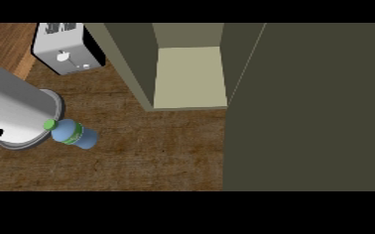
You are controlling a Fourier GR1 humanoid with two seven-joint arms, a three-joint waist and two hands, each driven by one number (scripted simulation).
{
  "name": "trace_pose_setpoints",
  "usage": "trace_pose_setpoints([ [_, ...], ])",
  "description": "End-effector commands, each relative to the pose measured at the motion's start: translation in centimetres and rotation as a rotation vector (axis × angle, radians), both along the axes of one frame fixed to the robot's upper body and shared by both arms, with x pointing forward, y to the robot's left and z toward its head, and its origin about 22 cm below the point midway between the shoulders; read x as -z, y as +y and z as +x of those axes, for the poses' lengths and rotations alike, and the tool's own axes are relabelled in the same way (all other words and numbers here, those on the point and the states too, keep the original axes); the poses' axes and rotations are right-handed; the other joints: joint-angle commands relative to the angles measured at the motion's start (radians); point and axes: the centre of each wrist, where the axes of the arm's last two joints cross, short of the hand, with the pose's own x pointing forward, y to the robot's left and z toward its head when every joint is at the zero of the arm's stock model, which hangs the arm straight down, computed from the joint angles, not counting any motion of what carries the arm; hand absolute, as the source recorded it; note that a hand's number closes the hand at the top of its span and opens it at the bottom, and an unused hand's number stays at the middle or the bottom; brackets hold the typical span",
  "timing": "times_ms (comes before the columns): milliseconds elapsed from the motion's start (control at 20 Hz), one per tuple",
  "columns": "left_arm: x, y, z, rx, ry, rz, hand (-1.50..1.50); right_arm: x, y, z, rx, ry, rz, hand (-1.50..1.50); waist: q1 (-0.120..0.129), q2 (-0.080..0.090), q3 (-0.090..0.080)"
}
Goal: Pick up the bottled water, place it into the cabinet and close the cabinet
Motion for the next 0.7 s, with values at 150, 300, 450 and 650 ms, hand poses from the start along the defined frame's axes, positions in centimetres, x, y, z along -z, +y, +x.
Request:
trace_pose_setpoints([
  [150, 3.6, 1.1, 3.1, 0.008, -0.002, 0.063, -1.5, -3.3, 0.9, -2.2, -0.088, -0.086, 0.113, -1.5, -0.003, 0.001, -0.001],
  [300, 5.6, 1.3, 4.3, 0.013, 0.018, 0.063, -1.5, -3.3, 0.6, -2.5, -0.095, -0.076, 0.096, -1.5, -0.006, 0.002, -0.002],
  [450, 5.9, 2.4, 6.1, 0.002, 0.019, 0.063, -1.5, -2.6, 0.8, -3.0, -0.09, -0.069, 0.113, -1.5, -0.006, 0.001, -0.001],
  [650, 8.1, 2.1, 5.9, -0.024, 0.037, 0.101, -1.5, -3.0, -0.1, -3.1, -0.079, -0.075, 0.109, -1.5, 0.004, 0.0, 0.0],
])
